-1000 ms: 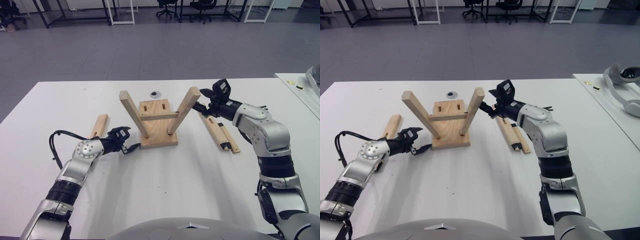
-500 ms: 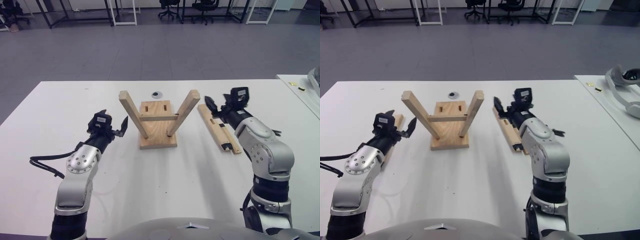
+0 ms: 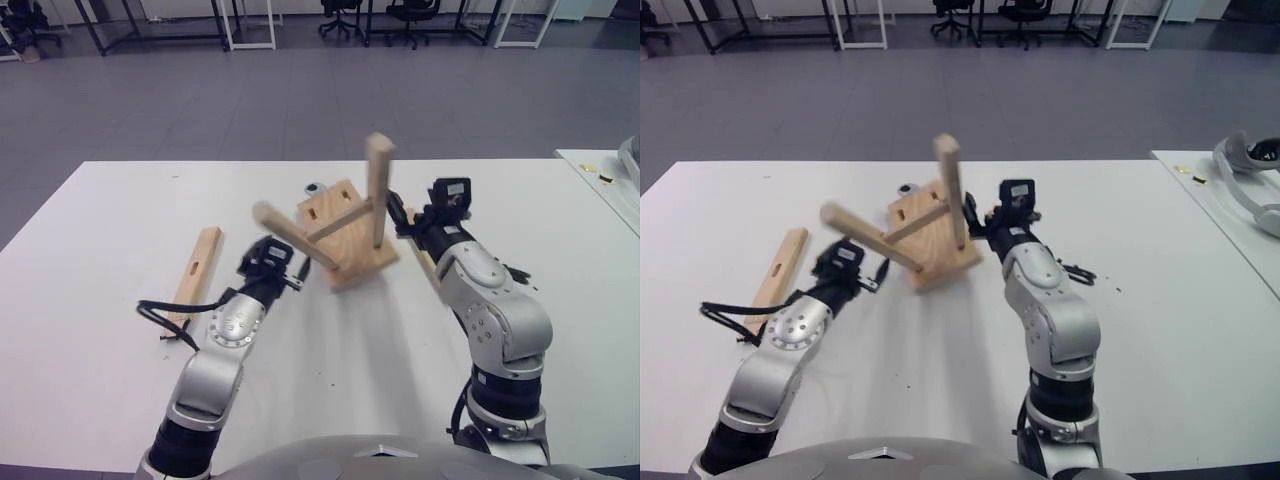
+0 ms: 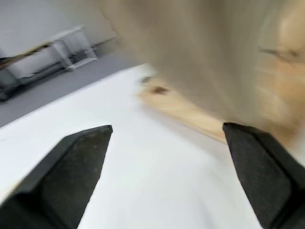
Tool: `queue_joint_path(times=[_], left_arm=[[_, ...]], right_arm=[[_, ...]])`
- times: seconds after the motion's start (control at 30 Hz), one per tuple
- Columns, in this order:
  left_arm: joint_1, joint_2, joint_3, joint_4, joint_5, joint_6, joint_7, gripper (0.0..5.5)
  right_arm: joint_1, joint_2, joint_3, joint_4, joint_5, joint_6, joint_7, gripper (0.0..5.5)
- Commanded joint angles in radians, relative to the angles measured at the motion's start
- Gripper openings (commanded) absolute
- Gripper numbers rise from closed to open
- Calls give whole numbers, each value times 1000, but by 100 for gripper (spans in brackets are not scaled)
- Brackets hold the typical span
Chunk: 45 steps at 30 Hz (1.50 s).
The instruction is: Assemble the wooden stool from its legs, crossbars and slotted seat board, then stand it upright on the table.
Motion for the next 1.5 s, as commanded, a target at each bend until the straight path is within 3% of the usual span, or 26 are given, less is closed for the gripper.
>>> queue_joint_path(times=[0.03,0.47,0.7,1.03,1.4,1.5], left_arm=[[-22,-6,-2,-4,-18,-54,-31,430],[-59,18,82,23,-32,-70,-44,430],[-91,11,94,58,-36,-89,-53,430],[-86,-34,69,103,-28,-124,-40,430],[-79,-60,66,149,-18,-175,-21,430],[-78,-61,68,161,-17,-186,-18,430]], right_arm=[[36,-38,1,61,26,18,59,401],[-19,-150,-89,223,4,-86,116,401],[-234,-160,-57,349,56,-162,265,401],[-437,-134,-50,664,21,-305,306,401],[-502,-143,-86,827,23,-292,331,219],[-519,-178,-67,847,25,-299,418,208]])
